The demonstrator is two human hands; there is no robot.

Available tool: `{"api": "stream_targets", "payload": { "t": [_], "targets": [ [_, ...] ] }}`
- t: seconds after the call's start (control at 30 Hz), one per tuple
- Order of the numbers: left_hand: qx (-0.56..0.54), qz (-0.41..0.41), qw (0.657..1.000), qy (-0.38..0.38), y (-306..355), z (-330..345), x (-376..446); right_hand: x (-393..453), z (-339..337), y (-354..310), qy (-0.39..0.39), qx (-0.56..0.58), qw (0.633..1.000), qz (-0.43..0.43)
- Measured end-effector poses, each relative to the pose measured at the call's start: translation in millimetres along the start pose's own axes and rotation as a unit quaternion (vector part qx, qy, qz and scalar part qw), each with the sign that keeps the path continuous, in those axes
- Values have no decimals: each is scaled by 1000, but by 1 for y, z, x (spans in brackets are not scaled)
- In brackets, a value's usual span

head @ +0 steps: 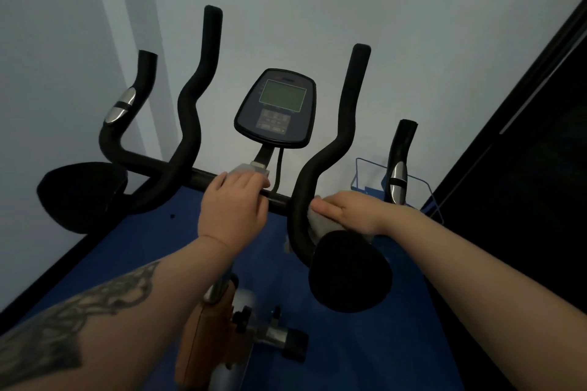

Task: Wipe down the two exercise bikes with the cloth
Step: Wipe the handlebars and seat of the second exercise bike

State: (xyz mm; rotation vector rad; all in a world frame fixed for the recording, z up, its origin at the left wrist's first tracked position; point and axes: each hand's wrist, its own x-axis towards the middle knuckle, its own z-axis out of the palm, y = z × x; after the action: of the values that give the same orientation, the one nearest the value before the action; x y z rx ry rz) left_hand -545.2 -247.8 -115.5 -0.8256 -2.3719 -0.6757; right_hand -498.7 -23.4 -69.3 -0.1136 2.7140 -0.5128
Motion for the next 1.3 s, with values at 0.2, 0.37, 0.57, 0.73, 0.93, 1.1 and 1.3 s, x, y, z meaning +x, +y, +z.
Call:
{"api": "stream_targets", "payload": {
  "t": [0.2,0.37,0.57,0.73,0.93,1.1,1.3],
  "targets": [
    [9,-4,1000,0,0,2,0,-24,-7,21,-10,-198,980,-7],
    [15,-2,1000,-5,1,2,0,-1,1,-1,-11,-93,996,-13],
    [17,-3,1000,-3,2,0,-1,-31,-6,27,28,-272,959,-75],
    [18,-7,1000,0,0,3,0,-16,5,11,43,-231,971,-35],
    [8,3,1000,28,2,2,-2,-19,-3,17,22,-124,991,-34],
    [8,4,1000,26,0,4,-1,-26,-3,26,38,-254,966,-40],
    [19,-1,1000,6,2,2,-2,-5,3,2,48,-146,987,-37]
  ]
}}
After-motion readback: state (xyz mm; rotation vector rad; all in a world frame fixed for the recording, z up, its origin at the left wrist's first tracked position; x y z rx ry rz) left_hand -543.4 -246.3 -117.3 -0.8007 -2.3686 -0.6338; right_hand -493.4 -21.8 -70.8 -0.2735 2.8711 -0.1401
